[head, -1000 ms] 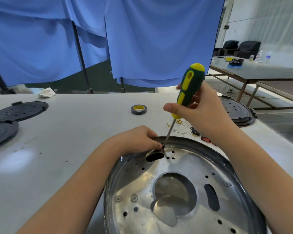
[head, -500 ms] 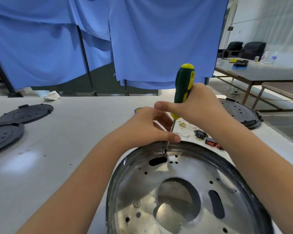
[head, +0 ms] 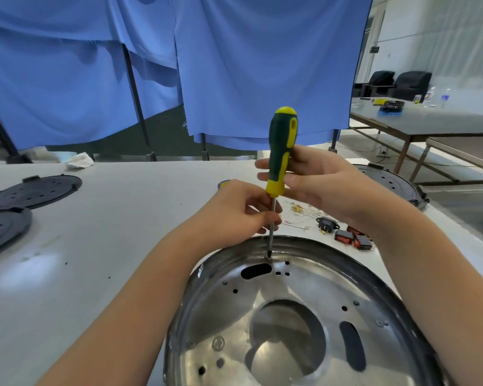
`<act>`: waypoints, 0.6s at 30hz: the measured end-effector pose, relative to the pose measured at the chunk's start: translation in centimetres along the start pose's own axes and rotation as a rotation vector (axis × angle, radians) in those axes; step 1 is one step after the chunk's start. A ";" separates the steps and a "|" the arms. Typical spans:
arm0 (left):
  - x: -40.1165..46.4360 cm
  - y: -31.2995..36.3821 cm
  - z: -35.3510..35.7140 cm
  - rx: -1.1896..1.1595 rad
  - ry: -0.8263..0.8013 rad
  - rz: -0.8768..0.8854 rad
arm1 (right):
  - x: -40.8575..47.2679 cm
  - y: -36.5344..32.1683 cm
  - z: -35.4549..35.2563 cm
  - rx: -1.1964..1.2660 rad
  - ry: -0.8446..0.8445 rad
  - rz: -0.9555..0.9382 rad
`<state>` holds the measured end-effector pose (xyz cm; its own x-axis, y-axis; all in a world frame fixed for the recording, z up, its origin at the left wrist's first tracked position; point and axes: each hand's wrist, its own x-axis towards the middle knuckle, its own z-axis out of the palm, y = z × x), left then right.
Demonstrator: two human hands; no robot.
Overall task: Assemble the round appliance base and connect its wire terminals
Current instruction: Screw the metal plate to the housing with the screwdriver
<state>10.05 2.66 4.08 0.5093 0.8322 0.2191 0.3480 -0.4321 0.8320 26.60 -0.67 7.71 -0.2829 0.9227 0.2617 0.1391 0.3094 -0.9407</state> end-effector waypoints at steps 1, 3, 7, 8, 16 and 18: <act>-0.1 0.0 0.0 -0.010 -0.009 -0.006 | -0.1 0.1 0.0 0.011 0.007 -0.012; -0.2 0.1 0.0 -0.019 -0.035 -0.018 | -0.2 0.3 -0.1 -0.028 0.069 -0.041; -0.4 0.3 0.0 -0.002 -0.070 -0.018 | -0.1 0.7 0.1 -0.227 0.152 -0.079; -0.4 0.4 0.1 0.000 -0.069 -0.017 | -0.1 0.8 0.2 -0.275 0.174 -0.078; -0.2 0.2 0.7 0.036 0.101 0.018 | 0.2 2.2 1.4 -0.266 0.377 -0.067; -0.2 0.2 0.6 0.020 0.126 0.016 | 0.2 2.3 1.4 -0.261 0.391 -0.063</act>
<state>10.48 2.21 3.86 0.4127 0.8615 0.2958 0.3567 -0.4516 0.8178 25.58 -0.12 5.34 0.0735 0.9021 0.4252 0.3817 0.3685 -0.8477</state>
